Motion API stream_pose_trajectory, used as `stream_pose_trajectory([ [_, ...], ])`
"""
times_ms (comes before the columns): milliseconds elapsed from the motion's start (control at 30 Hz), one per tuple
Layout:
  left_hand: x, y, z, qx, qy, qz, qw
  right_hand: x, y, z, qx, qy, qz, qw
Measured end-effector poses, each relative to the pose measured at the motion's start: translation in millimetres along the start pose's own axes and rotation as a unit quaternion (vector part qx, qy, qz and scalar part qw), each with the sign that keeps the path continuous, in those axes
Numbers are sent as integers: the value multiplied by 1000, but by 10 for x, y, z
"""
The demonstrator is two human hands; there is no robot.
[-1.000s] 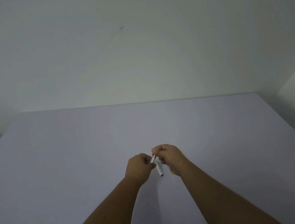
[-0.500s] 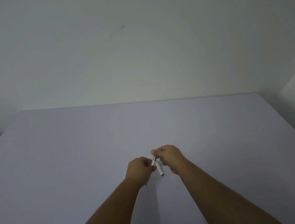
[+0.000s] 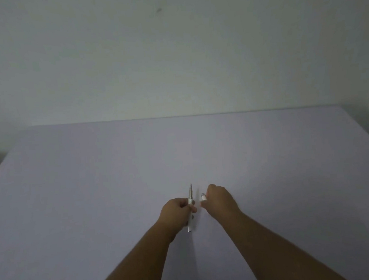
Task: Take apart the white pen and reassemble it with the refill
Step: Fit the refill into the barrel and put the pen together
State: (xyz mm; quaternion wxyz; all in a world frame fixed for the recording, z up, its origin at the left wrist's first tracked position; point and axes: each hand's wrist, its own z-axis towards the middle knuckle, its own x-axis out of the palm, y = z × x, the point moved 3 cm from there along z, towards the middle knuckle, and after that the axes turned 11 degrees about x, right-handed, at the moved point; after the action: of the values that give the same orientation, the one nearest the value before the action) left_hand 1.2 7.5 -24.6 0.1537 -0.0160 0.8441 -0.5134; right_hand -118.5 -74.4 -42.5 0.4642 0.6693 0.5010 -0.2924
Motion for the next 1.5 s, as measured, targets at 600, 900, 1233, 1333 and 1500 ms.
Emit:
stream_pose_trajectory([
  [600,33,-70,-68,-28,80,-30,996,-241,-24,73,110,88,467,873],
  [900,86,-168,-134,-21,109,1,994,-403,41,-14,97,174,568,798],
  [1233,114,-161,-143,-32,102,-40,993,-336,35,-131,72,216,510,830],
  [1333,116,-156,-143,-33,108,-44,993,-360,31,-142,64,218,509,830],
  [1500,115,-176,-135,-23,102,-60,993,-358,21,-137,41,222,451,863],
])
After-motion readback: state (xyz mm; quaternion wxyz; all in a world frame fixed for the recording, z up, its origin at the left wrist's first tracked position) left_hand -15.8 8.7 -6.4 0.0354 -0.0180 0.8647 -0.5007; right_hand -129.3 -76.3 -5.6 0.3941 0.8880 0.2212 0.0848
